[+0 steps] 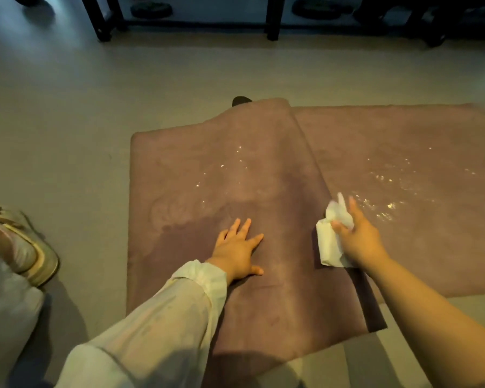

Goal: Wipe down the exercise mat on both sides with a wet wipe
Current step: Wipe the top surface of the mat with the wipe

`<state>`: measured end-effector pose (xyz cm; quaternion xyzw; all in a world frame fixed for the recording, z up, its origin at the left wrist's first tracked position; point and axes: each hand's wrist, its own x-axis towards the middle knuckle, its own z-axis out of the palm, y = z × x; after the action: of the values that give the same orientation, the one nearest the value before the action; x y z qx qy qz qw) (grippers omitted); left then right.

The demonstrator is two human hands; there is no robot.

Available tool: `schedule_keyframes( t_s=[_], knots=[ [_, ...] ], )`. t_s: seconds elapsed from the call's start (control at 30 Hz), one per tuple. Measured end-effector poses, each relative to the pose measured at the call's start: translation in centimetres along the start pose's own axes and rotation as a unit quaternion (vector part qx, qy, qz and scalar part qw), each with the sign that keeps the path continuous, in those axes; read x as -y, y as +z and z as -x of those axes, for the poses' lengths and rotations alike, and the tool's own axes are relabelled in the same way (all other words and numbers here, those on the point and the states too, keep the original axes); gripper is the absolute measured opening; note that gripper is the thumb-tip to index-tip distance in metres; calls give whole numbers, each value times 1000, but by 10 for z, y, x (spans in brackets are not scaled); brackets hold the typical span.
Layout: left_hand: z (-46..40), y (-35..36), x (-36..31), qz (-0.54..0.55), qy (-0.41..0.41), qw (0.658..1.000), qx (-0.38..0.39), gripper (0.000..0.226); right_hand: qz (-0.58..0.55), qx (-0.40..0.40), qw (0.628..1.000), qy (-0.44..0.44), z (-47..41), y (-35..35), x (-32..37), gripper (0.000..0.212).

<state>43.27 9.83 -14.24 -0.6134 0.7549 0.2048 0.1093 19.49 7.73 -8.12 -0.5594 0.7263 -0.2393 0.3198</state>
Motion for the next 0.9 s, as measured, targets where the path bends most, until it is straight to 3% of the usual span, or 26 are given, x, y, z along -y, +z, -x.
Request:
schedule_keyframes(
  t_s=[0.03, 0.1, 0.17, 0.23, 0.3, 0.33, 0.37, 0.4, 0.47, 0.57, 0.63, 0.73, 0.8, 0.9],
  knots=[
    [-2, -1, -3, 3, -12, 1000, 9, 83, -30, 18, 999, 28, 0, -1, 0, 55],
    [-4, -9, -7, 66, -30, 997, -7, 65, -82, 49, 995, 41, 2, 6, 8, 26],
    [-6, -23, -5, 240, -61, 963, -105, 42, -90, 81, 993, 14, 10, 21, 19, 13],
    [-6, -42, -6, 464, -106, 865, -158, 29, -75, 117, 990, -26, 20, 39, 30, 19],
    [-6, -57, -8, 637, -132, 755, -90, 24, -41, 152, 984, -86, 33, 56, 36, 18],
    [-6, -61, -9, 669, -139, 729, -47, 21, -8, 172, 978, -121, 40, 65, 38, 19],
    [-5, -62, -8, 658, -136, 740, -19, 19, 29, 195, 968, -157, 46, 73, 40, 20],
    [-5, -61, -5, 614, -138, 777, -15, 13, 61, 219, 955, -190, 51, 81, 43, 23],
    [-1, -56, 7, 527, -169, 831, -61, 3, 98, 255, 934, -229, 57, 91, 51, 25],
    [11, -55, 31, 575, -197, 790, -80, 23, -4, 249, 952, -178, 50, 93, 70, 21],
    [22, -59, 50, 605, -199, 766, -84, 33, -144, 183, 970, -74, 36, 87, 82, 16],
    [38, -58, 80, 612, -208, 758, -93, 35, -281, 98, 953, 64, 12, 84, 96, 21],
    [49, -52, 101, 605, -225, 758, -86, 32, -220, 47, 970, 87, -6, 86, 108, 28],
    [65, -39, 127, 600, -260, 753, -73, 35, -80, -21, 995, 46, -23, 98, 140, 34]
  ],
)
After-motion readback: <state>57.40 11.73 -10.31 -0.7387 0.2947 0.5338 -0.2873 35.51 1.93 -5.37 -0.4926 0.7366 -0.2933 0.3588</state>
